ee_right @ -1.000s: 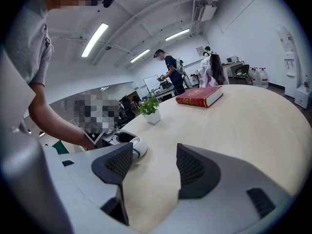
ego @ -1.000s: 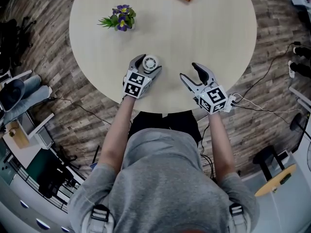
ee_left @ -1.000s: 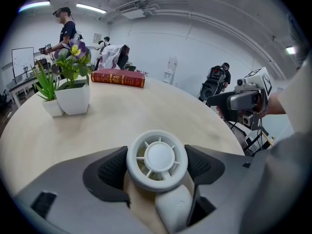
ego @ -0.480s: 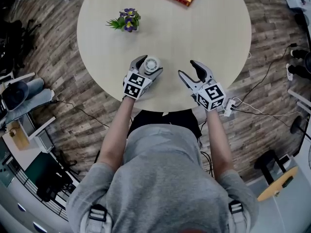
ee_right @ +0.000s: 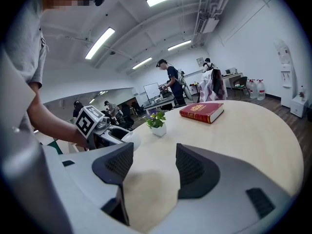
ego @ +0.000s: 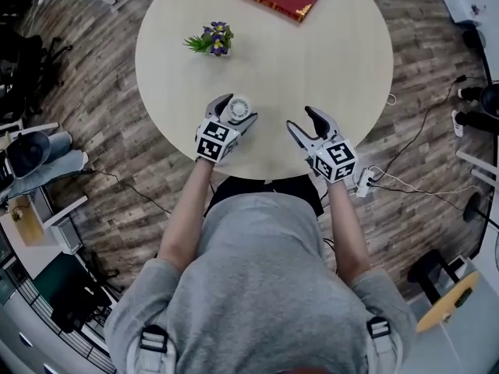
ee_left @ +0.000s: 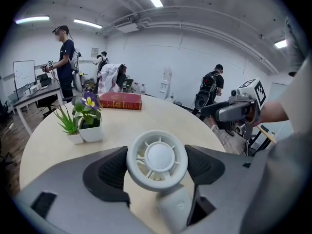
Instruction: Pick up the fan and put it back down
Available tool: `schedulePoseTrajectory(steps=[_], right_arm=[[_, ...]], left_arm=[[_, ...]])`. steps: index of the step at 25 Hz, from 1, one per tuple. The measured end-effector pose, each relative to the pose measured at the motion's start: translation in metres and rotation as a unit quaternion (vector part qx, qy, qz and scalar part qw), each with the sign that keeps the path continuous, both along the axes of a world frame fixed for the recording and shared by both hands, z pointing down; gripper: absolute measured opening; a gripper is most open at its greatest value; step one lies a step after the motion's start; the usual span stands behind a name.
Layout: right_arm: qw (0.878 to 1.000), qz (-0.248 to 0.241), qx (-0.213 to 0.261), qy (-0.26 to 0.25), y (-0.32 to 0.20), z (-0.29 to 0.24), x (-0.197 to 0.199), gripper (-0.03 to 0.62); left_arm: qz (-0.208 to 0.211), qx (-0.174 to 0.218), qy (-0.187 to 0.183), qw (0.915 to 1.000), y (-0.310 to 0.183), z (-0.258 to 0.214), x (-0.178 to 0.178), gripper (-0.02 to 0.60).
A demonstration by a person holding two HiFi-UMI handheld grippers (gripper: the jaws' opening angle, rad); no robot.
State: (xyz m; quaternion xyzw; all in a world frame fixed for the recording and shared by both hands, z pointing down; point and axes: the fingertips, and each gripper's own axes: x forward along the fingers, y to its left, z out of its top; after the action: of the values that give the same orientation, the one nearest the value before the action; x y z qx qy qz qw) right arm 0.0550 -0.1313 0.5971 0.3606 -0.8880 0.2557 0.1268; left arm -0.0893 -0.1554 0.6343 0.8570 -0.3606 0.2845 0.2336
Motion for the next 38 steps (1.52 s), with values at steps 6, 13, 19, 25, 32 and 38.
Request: schedulePoseTrajectory(steps=[6, 13, 19, 25, 32, 38], right_arm=[[0.999, 0.019, 0.027, 0.003, 0.009, -0.023, -0.007, 0.268], [0.998, 0.025, 0.055, 0.01, 0.022, -0.048, -0.011, 0.268], [0.997, 0.044, 0.062, 0.018, 0.034, -0.06, -0.014, 0.268], [0.994, 0.051, 0.083, 0.043, 0.031, -0.071, -0.004, 0.267], [0.991, 0.069, 0.096, 0.056, 0.028, -0.081, 0.016, 0.267], [0.991, 0.082, 0.093, 0.059, 0.03, -0.078, 0.028, 0.267]], left_arm=[[0.004, 0.027, 0.006, 0.9996, 0.006, -0.028, -0.009, 0.377], [-0.001, 0.059, 0.009, 0.9982, 0.015, -0.053, -0.024, 0.377], [-0.006, 0.072, 0.02, 0.9972, 0.028, -0.078, -0.041, 0.377], [-0.019, 0.09, 0.025, 0.9955, 0.032, -0.09, -0.055, 0.377], [-0.033, 0.097, 0.032, 0.9942, 0.034, -0.1, -0.063, 0.377], [-0.036, 0.096, 0.03, 0.9943, 0.037, -0.098, -0.065, 0.377]])
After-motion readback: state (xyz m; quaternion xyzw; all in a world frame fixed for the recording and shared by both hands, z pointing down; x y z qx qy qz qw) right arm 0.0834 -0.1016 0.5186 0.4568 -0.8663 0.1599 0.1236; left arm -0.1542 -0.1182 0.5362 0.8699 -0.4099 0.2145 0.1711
